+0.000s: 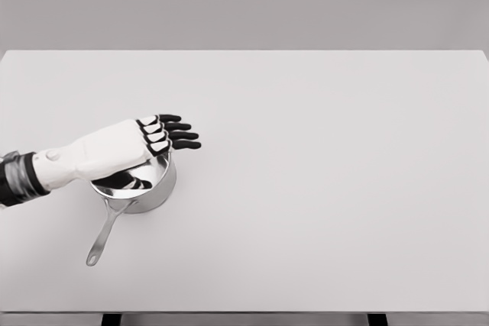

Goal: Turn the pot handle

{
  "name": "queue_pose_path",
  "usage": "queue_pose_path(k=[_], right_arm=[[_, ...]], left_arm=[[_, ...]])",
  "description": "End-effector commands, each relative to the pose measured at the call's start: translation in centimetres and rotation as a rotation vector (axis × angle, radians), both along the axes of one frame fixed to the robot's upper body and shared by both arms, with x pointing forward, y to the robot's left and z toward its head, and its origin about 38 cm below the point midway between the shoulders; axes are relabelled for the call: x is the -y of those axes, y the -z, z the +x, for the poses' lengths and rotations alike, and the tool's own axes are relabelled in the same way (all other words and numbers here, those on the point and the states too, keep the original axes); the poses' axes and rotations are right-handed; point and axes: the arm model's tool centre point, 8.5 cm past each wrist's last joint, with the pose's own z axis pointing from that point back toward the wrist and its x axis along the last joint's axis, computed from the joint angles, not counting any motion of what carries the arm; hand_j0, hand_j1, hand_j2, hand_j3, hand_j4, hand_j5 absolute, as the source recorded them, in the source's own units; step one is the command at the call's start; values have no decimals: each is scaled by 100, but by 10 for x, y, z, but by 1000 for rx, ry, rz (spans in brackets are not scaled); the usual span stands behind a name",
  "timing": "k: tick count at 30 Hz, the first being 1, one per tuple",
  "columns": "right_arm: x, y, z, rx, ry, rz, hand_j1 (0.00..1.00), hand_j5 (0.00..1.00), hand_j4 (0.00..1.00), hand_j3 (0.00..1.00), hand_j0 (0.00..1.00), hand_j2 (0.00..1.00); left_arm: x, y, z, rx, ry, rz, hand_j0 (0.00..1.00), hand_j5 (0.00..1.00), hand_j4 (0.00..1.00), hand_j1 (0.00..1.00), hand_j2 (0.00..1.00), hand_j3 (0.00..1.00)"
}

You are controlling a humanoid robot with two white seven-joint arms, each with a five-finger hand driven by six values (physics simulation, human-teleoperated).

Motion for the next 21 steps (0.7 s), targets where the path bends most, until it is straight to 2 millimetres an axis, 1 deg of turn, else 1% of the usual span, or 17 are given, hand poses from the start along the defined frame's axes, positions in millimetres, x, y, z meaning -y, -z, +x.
queue_pose_path(k=[1,4,6,9,13,16,17,21], right_arm=[[0,0,0,0,0,0,100,100,100,100,100,100],[0,0,0,0,0,0,100,100,100,100,100,100],[0,0,0,0,0,0,100,100,100,100,100,100],[0,0,0,0,2,0,100,100,100,100,100,100],[0,0,0,0,0,0,100,100,100,100,100,100],[0,0,0,0,0,0,100,100,100,100,100,100],[0,0,0,0,0,0,100,100,100,100,100,100],[0,0,0,0,0,0,100,100,100,100,100,100]], left_arm=[[4,6,-3,-23,11,-5,100,100,100,100,100,100],[2,10,-5,-37,14,8,100,100,100,100,100,100],[1,18,-11,-60,11,11,100,100,100,100,100,100],[-8,19,-13,-70,0,38,100,100,100,100,100,100],[-10,27,-18,-94,-2,43,100,100,100,100,100,100],[-28,24,-20,-100,-23,100,100,100,100,100,100,100],[-29,27,-23,-111,-25,103,100,100,100,100,100,100],[-39,24,-23,-108,-38,136,100,100,100,100,100,100]])
